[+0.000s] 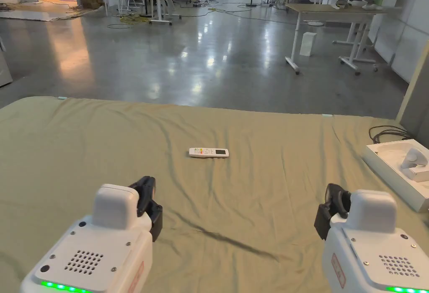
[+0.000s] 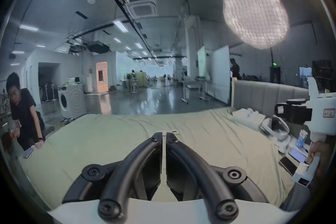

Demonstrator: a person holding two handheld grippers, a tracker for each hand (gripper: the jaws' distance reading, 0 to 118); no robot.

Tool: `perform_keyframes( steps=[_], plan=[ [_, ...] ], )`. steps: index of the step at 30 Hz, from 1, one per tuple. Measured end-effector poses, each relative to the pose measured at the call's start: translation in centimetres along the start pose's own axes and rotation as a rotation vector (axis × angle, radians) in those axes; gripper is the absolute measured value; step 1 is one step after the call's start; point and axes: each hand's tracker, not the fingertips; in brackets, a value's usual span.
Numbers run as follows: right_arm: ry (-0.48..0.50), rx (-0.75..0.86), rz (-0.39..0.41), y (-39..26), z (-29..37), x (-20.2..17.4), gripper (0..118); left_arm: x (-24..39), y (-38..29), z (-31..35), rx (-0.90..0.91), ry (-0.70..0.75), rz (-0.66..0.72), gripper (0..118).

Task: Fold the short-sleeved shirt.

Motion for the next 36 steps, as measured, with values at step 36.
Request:
perform_keyframes(
  steps=[36],
  plan=[
    [0.244, -0.652, 0.050, -23.0, 0.6, -10.7, 1, -11.6, -9.9, 5.0, -0.442, 0.027, 0.193, 27]
  ],
)
